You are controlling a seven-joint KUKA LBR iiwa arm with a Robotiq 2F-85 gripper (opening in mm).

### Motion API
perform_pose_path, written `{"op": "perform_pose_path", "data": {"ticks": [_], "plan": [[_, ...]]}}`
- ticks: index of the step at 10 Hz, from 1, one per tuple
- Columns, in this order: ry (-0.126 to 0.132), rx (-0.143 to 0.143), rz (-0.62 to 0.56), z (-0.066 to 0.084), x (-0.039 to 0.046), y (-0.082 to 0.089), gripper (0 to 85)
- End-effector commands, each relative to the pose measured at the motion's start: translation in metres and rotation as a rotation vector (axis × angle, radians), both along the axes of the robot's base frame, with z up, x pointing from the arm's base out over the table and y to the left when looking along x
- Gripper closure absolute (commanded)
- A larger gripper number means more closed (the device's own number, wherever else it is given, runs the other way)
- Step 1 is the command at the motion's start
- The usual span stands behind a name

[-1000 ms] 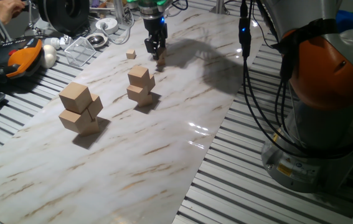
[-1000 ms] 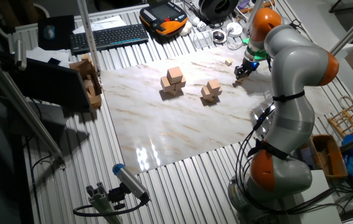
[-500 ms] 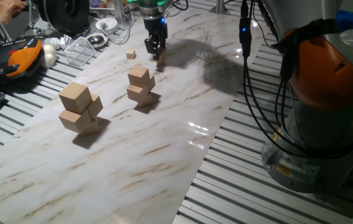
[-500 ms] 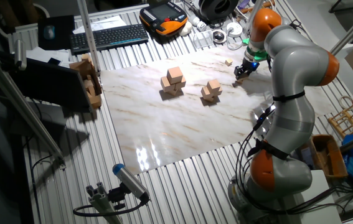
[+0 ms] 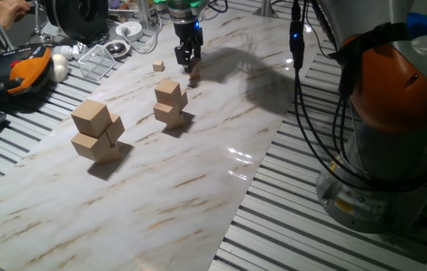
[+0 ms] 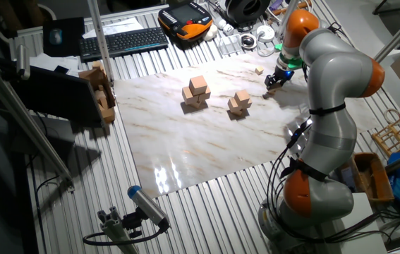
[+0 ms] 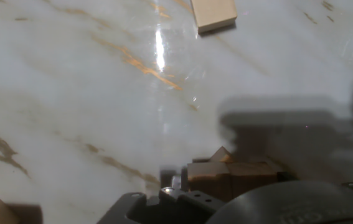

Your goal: Stack the blocks into a cross shape

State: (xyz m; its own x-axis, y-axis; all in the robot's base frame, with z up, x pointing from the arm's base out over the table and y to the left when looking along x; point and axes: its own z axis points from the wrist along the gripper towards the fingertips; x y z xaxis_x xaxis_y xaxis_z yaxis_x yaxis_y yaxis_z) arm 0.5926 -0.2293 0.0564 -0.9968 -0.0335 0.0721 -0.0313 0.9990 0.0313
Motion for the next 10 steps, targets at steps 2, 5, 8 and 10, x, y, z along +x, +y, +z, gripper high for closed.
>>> {"op": "perform_pose_path", "data": {"ticks": [2,5,8,10], "plan": [[-0.004,0.001,-0.003,0.0,0.0001,0.0,17.0],[-0.015,0.0,-0.007,0.003,0.0012,0.0,17.0],[-0.021,-0.01,-0.01,0.008,0.0027,0.002,17.0],[-0.032,-0.016,-0.01,0.013,0.0055,0.003,17.0]]}}
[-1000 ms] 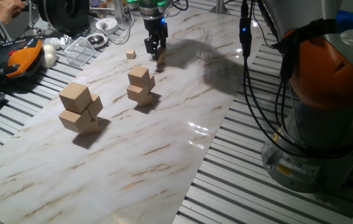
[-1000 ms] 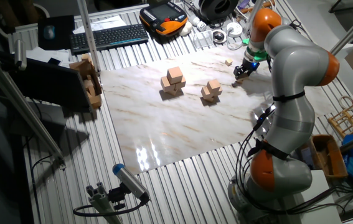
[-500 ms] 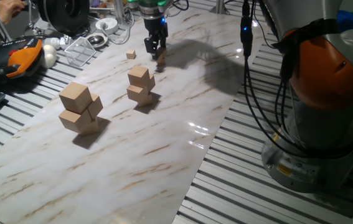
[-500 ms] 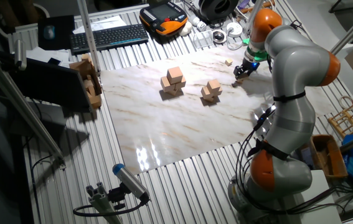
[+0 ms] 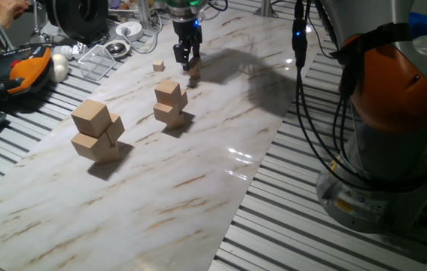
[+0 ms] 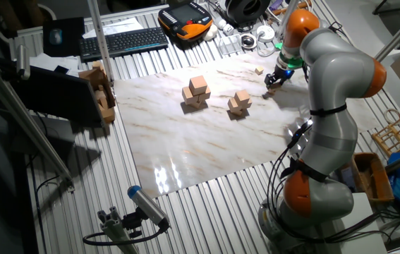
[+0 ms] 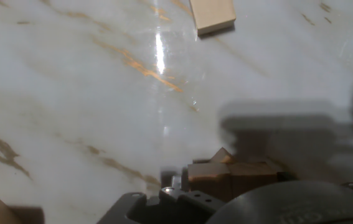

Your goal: Stack the blocks into a cross shape

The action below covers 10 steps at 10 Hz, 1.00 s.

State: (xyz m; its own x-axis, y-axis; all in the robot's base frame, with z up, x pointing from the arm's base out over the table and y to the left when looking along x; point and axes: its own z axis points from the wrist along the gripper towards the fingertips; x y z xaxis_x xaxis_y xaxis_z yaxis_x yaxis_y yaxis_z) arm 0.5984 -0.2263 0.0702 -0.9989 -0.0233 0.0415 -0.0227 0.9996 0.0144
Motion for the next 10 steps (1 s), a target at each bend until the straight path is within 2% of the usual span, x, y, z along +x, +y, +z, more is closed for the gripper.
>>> {"op": "perform_pose_path", "data": {"ticks": [1,2,5,7,9,10], "plan": [[0.001,-0.001,0.004,0.005,0.0031,0.0,17.0],[0.005,0.001,0.013,0.012,0.0082,-0.001,17.0],[-0.002,-0.004,0.071,0.026,0.0322,-0.006,17.0],[-0.015,0.013,0.099,0.02,0.0449,-0.006,17.0],[-0.026,0.02,0.105,0.014,0.0499,-0.003,17.0],[-0.029,0.019,0.112,0.013,0.0531,-0.002,34.0]]}}
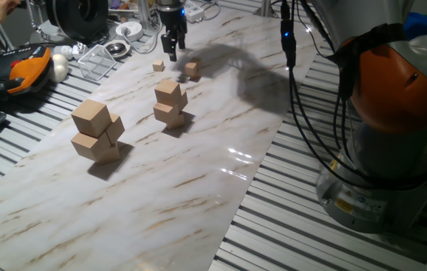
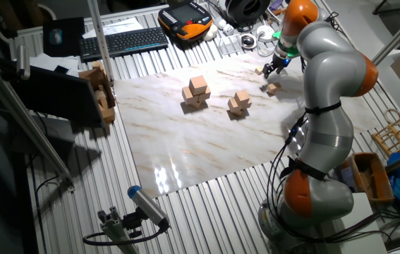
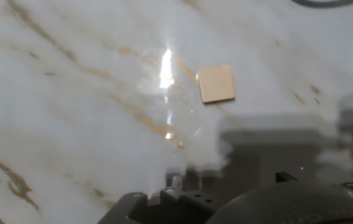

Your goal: Stack the blocks into a cross shape

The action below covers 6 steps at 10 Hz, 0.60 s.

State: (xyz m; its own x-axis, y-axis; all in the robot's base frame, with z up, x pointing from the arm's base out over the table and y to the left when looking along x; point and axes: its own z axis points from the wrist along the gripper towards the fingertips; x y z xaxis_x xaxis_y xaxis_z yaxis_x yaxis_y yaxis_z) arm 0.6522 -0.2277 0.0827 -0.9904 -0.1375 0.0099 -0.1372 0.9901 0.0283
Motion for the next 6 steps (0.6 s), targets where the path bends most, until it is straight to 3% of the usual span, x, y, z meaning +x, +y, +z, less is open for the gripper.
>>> {"op": "perform_pose_path", "data": {"ticks": [1,3,6], "plan": [[-0.004,-0.002,0.007,-0.001,0.0024,0.0013,34.0],[-0.004,-0.003,0.018,-0.0034,0.006,0.0045,34.0],[0.003,0.001,0.032,-0.0019,0.0096,0.0077,85.0]]}}
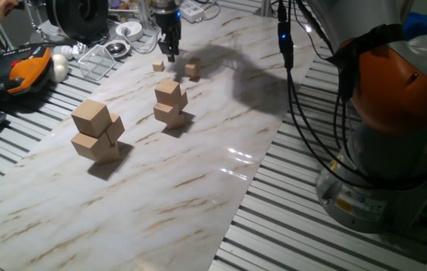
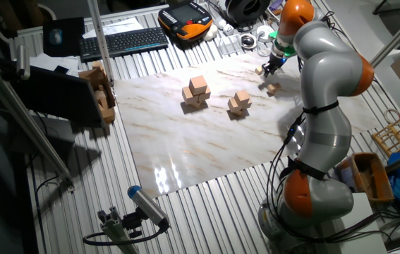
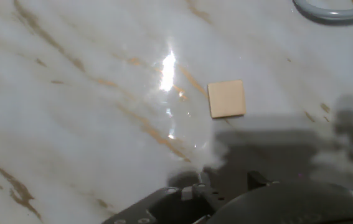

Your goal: Stack the blocks into a cross shape

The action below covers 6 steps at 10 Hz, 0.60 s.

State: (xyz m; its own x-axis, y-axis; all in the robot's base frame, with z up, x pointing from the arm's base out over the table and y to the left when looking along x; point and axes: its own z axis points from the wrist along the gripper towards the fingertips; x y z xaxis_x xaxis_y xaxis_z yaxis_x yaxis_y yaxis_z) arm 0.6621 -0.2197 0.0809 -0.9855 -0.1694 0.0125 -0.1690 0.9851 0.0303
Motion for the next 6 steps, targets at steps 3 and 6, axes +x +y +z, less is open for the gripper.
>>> {"op": "perform_pose_path", "data": {"ticks": [3,6], "plan": [[-0.014,0.012,0.011,-0.001,0.0053,0.004,85.0],[-0.021,0.005,0.013,0.001,0.0136,0.006,85.0]]}}
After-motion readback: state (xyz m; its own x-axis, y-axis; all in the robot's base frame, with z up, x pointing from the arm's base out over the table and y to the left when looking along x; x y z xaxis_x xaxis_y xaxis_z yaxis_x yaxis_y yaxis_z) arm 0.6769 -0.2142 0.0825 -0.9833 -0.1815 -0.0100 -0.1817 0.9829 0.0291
